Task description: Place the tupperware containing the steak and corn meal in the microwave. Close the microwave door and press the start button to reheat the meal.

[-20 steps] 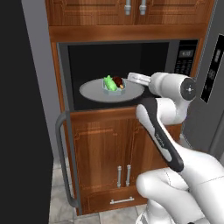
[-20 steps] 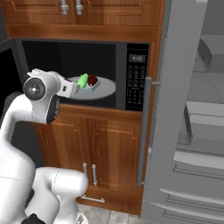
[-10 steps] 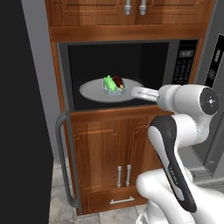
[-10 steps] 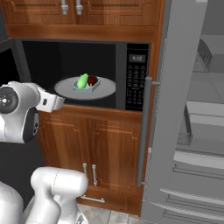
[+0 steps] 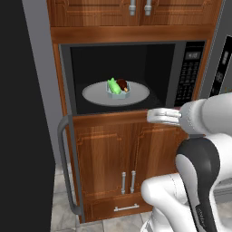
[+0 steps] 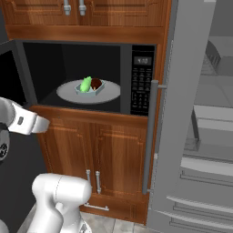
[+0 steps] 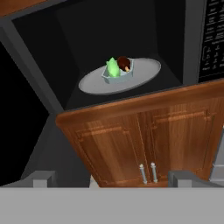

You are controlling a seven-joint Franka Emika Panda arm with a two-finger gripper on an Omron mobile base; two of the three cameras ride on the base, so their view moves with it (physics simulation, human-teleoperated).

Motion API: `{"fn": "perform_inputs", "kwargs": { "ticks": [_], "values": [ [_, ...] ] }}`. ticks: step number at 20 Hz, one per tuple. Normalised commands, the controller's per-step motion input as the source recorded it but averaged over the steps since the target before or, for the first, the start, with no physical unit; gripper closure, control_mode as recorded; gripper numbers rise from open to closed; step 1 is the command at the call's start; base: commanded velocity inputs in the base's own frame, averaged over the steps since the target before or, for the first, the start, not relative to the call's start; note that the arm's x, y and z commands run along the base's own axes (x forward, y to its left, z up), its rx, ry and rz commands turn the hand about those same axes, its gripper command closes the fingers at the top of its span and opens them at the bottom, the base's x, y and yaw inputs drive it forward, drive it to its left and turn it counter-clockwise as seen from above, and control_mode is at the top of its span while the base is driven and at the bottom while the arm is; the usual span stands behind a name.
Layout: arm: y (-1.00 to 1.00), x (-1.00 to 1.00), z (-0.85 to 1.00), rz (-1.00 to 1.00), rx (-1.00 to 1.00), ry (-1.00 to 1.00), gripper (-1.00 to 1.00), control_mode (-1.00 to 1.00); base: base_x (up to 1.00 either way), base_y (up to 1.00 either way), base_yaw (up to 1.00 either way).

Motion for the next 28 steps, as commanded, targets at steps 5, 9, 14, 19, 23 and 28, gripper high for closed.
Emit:
{"fn": "perform_inputs", "kwargs": {
  "ticks": [5,9,14,19,23,28],
  "values": [
    [0.00,-0.39,0.00,0.01,-0.01,-0.03,-1.00,-1.00,0.00,0.00,0.00],
    [0.00,-0.21,-0.03,0.01,-0.02,0.00,-1.00,-1.00,0.00,0.00,0.00],
    [0.09,-0.66,-0.08,0.01,-0.10,-0.07,-1.00,-1.00,0.00,0.00,0.00],
    [0.14,-0.63,0.00,0.00,-0.10,-0.13,-1.00,-1.00,0.00,0.00,0.00],
    [0.20,-0.64,0.00,0.00,-0.11,-0.16,-1.00,-1.00,0.00,0.00,0.00],
    [0.45,-0.50,0.00,0.00,-0.11,-0.21,-1.00,-1.00,0.00,0.00,0.00]
  ]
}}
